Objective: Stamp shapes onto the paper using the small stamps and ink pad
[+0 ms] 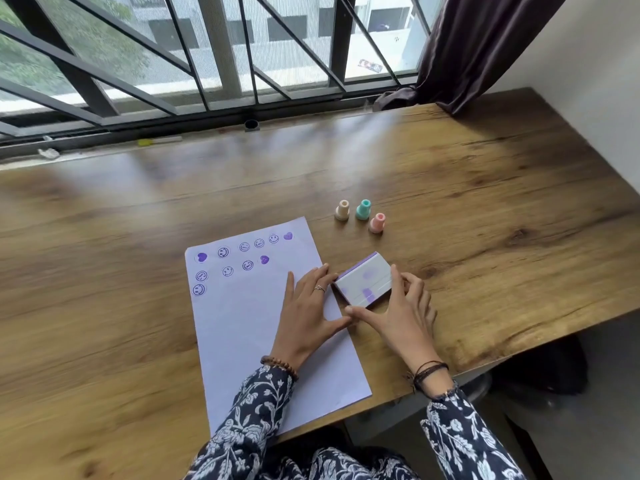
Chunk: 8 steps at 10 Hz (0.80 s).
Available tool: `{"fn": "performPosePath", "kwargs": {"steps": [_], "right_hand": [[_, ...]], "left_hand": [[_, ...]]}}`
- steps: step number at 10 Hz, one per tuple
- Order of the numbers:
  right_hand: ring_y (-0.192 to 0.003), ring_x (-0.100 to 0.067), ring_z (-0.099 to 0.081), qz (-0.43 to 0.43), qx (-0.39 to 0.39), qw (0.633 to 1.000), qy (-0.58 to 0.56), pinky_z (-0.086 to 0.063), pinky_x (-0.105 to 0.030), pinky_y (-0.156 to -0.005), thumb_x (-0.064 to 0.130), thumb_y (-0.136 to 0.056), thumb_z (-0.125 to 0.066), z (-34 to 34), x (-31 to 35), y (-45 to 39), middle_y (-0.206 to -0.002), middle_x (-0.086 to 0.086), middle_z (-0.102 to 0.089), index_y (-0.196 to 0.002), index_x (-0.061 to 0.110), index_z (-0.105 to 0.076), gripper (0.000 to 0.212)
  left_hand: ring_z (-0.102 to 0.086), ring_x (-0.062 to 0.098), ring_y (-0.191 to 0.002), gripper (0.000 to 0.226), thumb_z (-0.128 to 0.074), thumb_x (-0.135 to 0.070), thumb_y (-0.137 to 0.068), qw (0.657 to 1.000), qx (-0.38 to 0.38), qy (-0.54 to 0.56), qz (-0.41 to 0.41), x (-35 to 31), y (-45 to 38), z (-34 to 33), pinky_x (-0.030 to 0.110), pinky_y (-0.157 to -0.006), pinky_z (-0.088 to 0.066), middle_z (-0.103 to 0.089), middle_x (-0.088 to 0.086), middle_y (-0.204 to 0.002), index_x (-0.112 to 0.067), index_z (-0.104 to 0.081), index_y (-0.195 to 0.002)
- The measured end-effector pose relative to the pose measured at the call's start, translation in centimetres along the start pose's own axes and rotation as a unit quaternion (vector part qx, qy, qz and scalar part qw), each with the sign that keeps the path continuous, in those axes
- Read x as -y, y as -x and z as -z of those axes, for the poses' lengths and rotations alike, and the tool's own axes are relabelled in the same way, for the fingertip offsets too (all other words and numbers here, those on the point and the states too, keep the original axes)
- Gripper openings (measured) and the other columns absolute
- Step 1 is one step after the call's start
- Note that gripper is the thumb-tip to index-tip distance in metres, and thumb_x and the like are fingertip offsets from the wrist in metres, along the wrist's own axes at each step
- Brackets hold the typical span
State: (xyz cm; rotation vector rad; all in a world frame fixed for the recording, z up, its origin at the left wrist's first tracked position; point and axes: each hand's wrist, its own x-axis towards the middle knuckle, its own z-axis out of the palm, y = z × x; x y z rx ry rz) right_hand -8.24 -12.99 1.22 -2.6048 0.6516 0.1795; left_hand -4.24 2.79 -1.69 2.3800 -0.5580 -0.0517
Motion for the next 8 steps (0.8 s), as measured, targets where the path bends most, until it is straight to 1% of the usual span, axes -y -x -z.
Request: {"fn": "performPosePath", "kwargs": {"steps": [1, 2, 3, 4, 5, 6, 7, 8], "right_hand": [[-0.127, -0.026, -0.03, -0.011, 0.032, 0.997, -0.071, -0.022, -0.042, -0.105, 0.063, -0.071, -0.061, 0.7, -0.8, -0.4, -0.136, -0.004, -0.033, -0.145, 0.026, -0.022, 0.091], [-0.118, -0.027, -0.044, -0.012, -0.021, 0.987, -0.159, -0.03, -0.043, -0.103, 0.036, -0.083, -0.063, 1.3, -1.6, -0.7, -0.125, -0.007, -0.05, -0.134, 0.024, -0.046, 0.054], [-0.104, -0.03, -0.056, -0.022, -0.066, 0.976, -0.205, -0.039, -0.051, -0.097, 0.015, -0.081, -0.067, 1.3, -1.5, -1.1, -0.11, -0.009, -0.058, -0.119, 0.02, -0.061, 0.039], [-0.093, -0.03, -0.058, -0.027, -0.106, 0.969, -0.221, -0.042, -0.054, -0.092, 0.005, -0.078, -0.066, 1.2, -1.2, -1.8, -0.1, -0.009, -0.06, -0.11, 0.018, -0.066, 0.035], [-0.088, -0.028, -0.059, -0.013, -0.133, 0.967, -0.216, -0.043, -0.054, -0.09, 0.005, -0.078, -0.065, 0.9, -1.2, -2.4, -0.092, -0.004, -0.057, -0.106, 0.021, -0.068, 0.032], [-0.09, -0.028, -0.059, -0.001, -0.151, 0.967, -0.204, -0.042, -0.052, -0.089, 0.008, -0.078, -0.066, 0.5, -1.2, -2.9, -0.094, -0.005, -0.06, -0.108, 0.023, -0.067, 0.033], [-0.095, -0.03, -0.058, -0.009, -0.171, 0.967, -0.188, -0.042, -0.048, -0.09, 0.008, -0.077, -0.067, 0.3, -1.0, -2.7, -0.098, -0.009, -0.061, -0.114, 0.02, -0.064, 0.039], [-0.091, -0.03, -0.057, 0.074, -0.25, 0.955, -0.143, -0.036, -0.034, -0.084, 0.0, -0.076, -0.066, -0.6, -0.1, -1.4, -0.097, -0.01, -0.062, -0.112, 0.015, -0.064, 0.038]], "left_hand": [[-0.036, 0.018, -0.133, 0.068, -0.07, -0.049, -0.071, 1.0, -0.008, -0.015, 0.02, -0.6, -0.2, 0.0, 0.048, -0.116, -0.004, -0.044, 0.004, -0.141, -0.016, -0.048, -0.127], [-0.039, 0.019, -0.128, 0.068, -0.071, -0.046, -0.072, 0.999, -0.008, -0.023, 0.027, -1.1, -0.6, 0.1, 0.049, -0.115, -0.005, -0.048, 0.005, -0.133, -0.014, -0.048, -0.128], [-0.039, 0.022, -0.123, 0.07, -0.069, -0.042, -0.073, 0.999, 0.013, -0.036, 0.025, -1.5, -1.5, 0.3, 0.051, -0.113, -0.01, -0.049, 0.007, -0.125, -0.013, -0.044, -0.132], [-0.037, 0.025, -0.122, 0.071, -0.067, -0.039, -0.074, 0.998, 0.04, -0.041, 0.035, -1.8, -2.8, 0.5, 0.05, -0.112, -0.012, -0.05, 0.007, -0.121, -0.014, -0.041, -0.135], [-0.038, 0.026, -0.12, 0.073, -0.066, -0.038, -0.074, 0.997, 0.053, -0.045, 0.037, -1.9, -3.7, 0.7, 0.048, -0.11, -0.018, -0.05, 0.008, -0.12, -0.013, -0.038, -0.137], [-0.039, 0.029, -0.117, 0.074, -0.065, -0.036, -0.075, 0.997, 0.052, -0.044, 0.035, -2.0, -4.4, 0.7, 0.047, -0.109, -0.022, -0.05, 0.009, -0.12, -0.011, -0.036, -0.138], [-0.038, 0.029, -0.117, 0.078, -0.065, -0.034, -0.077, 0.998, 0.045, -0.039, 0.032, -2.2, -4.2, 1.4, 0.045, -0.111, -0.02, -0.05, 0.01, -0.121, -0.008, -0.03, -0.141], [-0.045, 0.028, -0.117, 0.066, -0.066, -0.027, -0.08, 0.998, -0.028, -0.051, 0.007, -1.5, -2.7, 1.5, 0.044, -0.116, -0.015, -0.055, 0.011, -0.116, -0.006, -0.039, -0.136]]}}
